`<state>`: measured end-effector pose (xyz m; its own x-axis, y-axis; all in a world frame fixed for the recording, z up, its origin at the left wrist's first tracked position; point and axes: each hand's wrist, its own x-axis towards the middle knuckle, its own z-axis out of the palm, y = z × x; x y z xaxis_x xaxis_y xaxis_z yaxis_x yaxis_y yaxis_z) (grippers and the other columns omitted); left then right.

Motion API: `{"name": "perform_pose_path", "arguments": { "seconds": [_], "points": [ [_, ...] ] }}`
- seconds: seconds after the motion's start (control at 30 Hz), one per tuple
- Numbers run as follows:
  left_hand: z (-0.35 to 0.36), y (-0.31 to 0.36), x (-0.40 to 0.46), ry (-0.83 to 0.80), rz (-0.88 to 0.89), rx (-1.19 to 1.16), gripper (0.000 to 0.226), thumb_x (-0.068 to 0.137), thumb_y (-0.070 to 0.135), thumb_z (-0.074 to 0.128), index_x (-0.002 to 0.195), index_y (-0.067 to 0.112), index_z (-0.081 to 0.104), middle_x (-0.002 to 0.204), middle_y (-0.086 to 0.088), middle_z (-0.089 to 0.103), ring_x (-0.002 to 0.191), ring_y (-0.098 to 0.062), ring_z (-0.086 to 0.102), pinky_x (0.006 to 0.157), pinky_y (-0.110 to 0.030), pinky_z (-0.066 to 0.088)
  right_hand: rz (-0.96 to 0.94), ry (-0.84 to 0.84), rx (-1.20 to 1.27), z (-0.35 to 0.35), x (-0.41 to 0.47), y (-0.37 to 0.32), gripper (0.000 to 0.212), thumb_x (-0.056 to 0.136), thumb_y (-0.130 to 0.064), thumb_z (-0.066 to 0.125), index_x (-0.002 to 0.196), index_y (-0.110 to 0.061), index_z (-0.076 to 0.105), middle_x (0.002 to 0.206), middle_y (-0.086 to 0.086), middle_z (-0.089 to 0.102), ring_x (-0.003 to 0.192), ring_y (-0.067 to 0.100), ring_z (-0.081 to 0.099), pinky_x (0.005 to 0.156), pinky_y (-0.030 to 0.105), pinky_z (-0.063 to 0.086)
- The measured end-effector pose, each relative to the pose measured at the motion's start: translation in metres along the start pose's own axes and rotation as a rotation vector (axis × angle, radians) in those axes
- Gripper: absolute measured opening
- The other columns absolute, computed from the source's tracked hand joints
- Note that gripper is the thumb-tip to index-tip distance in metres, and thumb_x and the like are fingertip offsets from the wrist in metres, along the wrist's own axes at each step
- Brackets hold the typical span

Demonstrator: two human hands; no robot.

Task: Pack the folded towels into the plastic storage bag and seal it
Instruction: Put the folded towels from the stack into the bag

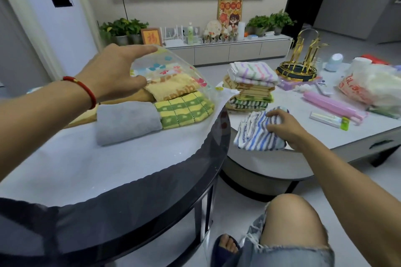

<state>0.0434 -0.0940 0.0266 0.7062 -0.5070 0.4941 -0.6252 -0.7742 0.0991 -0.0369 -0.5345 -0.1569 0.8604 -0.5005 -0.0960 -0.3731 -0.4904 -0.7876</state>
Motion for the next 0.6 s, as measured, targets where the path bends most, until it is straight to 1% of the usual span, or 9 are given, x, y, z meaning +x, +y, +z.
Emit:
{"name": "perform_pose_path", "arguments": {
  "seconds": [0.1,0.17,0.2,0.27,0.33,0.43,0.47,0.53,0.6],
  "points": [
    [-0.005,0.001,-0.003,-0.045,-0.005,-0.018,0.073,0.081,0.021,0.071,0.146,0.036,0.041,0.138,-0.008,0.058,0.118,-0.035,0.053,0.092,-0.046,0.049,-0.060,-0.088,0.196,-0.022,-0.045,-0.026,0.029,0.090,-0.005,0.070,0.108,-0.028,0.069,0.131,0.008,0.063,0.090,0.030,0.074,0.078,0.050,0.064],
    [-0.009,0.000,-0.003,-0.092,-0.038,-0.037,0.075,0.082,0.023,0.071,0.148,0.038,0.037,0.144,-0.007,0.053,0.125,-0.034,0.050,0.101,-0.042,0.043,-0.099,-0.200,0.259,-0.042,-0.076,-0.050,0.028,0.091,-0.003,0.070,0.106,-0.027,0.071,0.125,0.008,0.066,0.086,0.026,0.077,0.070,0.044,0.065],
    [-0.012,0.000,-0.002,-0.126,-0.064,-0.047,0.077,0.082,0.024,0.070,0.148,0.041,0.034,0.145,-0.008,0.051,0.126,-0.034,0.049,0.101,-0.042,0.042,-0.108,-0.272,0.297,-0.052,-0.092,-0.064,0.028,0.091,-0.002,0.070,0.107,-0.026,0.072,0.125,0.009,0.067,0.085,0.025,0.078,0.065,0.040,0.064],
    [-0.017,-0.002,0.002,-0.194,-0.117,-0.064,0.081,0.081,0.027,0.070,0.148,0.049,0.028,0.147,-0.009,0.048,0.118,-0.033,0.051,0.091,-0.040,0.045,-0.123,-0.450,0.401,-0.062,-0.121,-0.091,0.027,0.090,-0.003,0.071,0.110,-0.023,0.071,0.127,0.012,0.069,0.090,0.030,0.077,0.064,0.037,0.063],
    [-0.024,-0.002,0.005,-0.243,-0.158,-0.074,0.087,0.081,0.024,0.069,0.146,0.056,0.021,0.147,-0.009,0.047,0.100,-0.025,0.054,0.076,-0.032,0.047,-0.156,-0.618,0.520,-0.056,-0.144,-0.119,0.029,0.086,-0.006,0.074,0.111,-0.021,0.071,0.127,0.015,0.070,0.097,0.035,0.074,0.067,0.039,0.065],
    [-0.035,-0.006,0.006,-0.279,-0.175,0.059,0.098,0.080,0.005,0.060,0.147,0.058,0.012,0.141,-0.012,0.052,0.070,-0.018,0.056,0.051,-0.026,0.045,-0.240,-0.751,0.616,-0.015,-0.158,-0.163,0.027,0.085,-0.010,0.069,0.110,-0.020,0.072,0.123,0.015,0.073,0.098,0.036,0.074,0.072,0.040,0.065],
    [-0.039,-0.008,0.006,-0.291,-0.159,0.127,0.102,0.079,-0.001,0.057,0.147,0.059,0.009,0.140,-0.012,0.053,0.067,-0.019,0.055,0.048,-0.027,0.043,-0.265,-0.760,0.636,0.006,-0.157,-0.177,0.026,0.086,-0.009,0.068,0.109,-0.020,0.073,0.124,0.012,0.073,0.098,0.035,0.075,0.072,0.039,0.064],
    [-0.047,-0.015,0.006,-0.323,-0.122,0.213,0.107,0.079,-0.006,0.052,0.146,0.060,0.003,0.138,-0.010,0.054,0.068,-0.024,0.056,0.050,-0.034,0.046,-0.281,-0.752,0.711,0.055,-0.151,-0.205,0.026,0.088,-0.003,0.066,0.108,-0.018,0.073,0.129,0.005,0.071,0.099,0.031,0.076,0.073,0.038,0.064],
    [-0.057,-0.024,0.009,-0.332,-0.083,0.268,0.108,0.079,-0.008,0.051,0.145,0.061,0.001,0.135,-0.011,0.056,0.071,-0.026,0.057,0.053,-0.038,0.049,-0.250,-0.714,0.801,0.108,-0.135,-0.230,0.027,0.092,0.002,0.063,0.110,-0.016,0.072,0.125,0.002,0.072,0.096,0.026,0.076,0.074,0.036,0.063]
  ]
}}
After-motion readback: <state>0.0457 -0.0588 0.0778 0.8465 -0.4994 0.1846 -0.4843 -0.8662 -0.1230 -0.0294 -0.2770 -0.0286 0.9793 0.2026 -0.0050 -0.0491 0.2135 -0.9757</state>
